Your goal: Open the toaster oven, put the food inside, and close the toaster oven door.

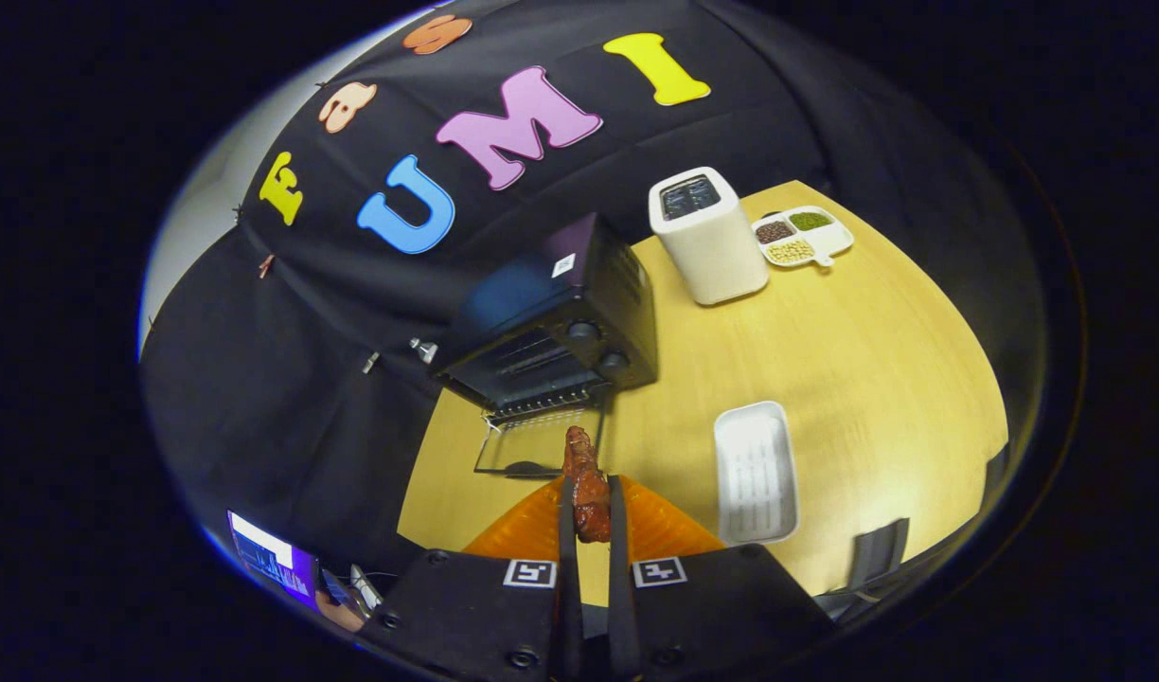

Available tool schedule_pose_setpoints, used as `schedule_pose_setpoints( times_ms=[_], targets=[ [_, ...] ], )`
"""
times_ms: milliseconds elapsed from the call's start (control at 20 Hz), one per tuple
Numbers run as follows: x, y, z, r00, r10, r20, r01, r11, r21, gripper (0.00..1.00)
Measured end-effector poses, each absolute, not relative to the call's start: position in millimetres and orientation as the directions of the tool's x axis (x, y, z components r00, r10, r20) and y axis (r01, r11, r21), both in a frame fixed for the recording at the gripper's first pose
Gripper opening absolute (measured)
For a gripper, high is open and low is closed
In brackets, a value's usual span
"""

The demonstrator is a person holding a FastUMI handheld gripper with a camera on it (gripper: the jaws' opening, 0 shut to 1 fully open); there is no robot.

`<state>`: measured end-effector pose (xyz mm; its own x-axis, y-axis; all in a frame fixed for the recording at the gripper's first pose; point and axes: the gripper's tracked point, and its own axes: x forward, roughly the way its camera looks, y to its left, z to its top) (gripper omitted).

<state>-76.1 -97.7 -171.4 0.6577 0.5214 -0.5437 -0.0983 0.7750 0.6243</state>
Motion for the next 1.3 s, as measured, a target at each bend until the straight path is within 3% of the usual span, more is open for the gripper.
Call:
schedule_pose_setpoints(
  times_ms=[300,650,1300],
  targets=[
    [-75,5,-163,0.672,0.543,-0.504,-0.128,0.755,0.643,0.15],
    [-5,85,-190,0.738,0.493,-0.460,-0.048,0.719,0.693,0.14],
    [124,99,-258,0.837,0.330,-0.437,0.119,0.670,0.733,0.14]
  ],
)
